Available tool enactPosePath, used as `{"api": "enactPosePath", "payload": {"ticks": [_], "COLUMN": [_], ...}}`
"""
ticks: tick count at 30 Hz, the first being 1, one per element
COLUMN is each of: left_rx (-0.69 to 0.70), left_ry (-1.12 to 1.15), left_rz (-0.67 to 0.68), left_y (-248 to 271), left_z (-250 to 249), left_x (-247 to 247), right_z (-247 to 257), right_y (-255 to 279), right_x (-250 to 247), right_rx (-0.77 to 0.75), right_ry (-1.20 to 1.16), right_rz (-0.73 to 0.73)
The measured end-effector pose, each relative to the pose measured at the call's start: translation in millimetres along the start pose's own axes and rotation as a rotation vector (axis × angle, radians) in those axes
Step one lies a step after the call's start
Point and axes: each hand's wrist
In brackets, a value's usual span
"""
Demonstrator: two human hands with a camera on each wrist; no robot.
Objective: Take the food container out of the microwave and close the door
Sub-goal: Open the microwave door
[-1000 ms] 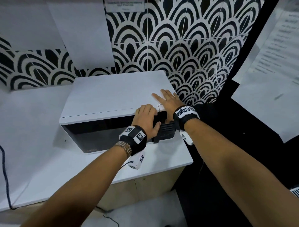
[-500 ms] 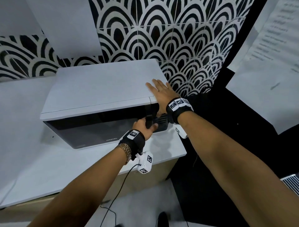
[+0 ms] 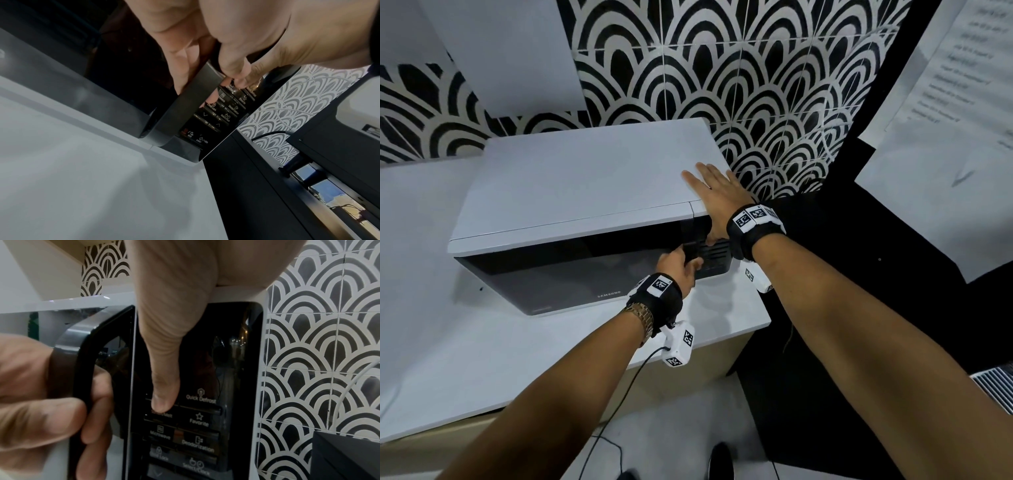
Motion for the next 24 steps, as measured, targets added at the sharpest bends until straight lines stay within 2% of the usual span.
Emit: {"api": "enactPosePath", "payload": {"ticks": [6,11,17,21,24], "left_rx": [-0.002,0.107,0.055,0.112,0.118], "left_ry": [-0.014,-0.055,-0.064,-0.202,-0.298], "left_rz": [0.009,0.09,0.08,0.246,0.34], "left_y": [3,56,69,94,114], "left_z": [5,23,19,34,45], "left_x": [2,11,11,0,-34], "right_z": [1,-1,11,18,19], "right_y": [-1,0,9,18,25], "right_x": [1,-1,-6,-2,5], "right_rx": [-0.001,0.003,0.048,0.069,0.06], "right_ry": [0.006,0.001,-0.018,-0.012,-0.017], "right_rz": [-0.008,-0.007,0.018,-0.028,-0.061]}}
Point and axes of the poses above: each hand's wrist, its own y-axis away from the middle knuckle, its own x-axis out of the palm, z = x × y, and after that the axes turned 6 degrees about z, right-handed
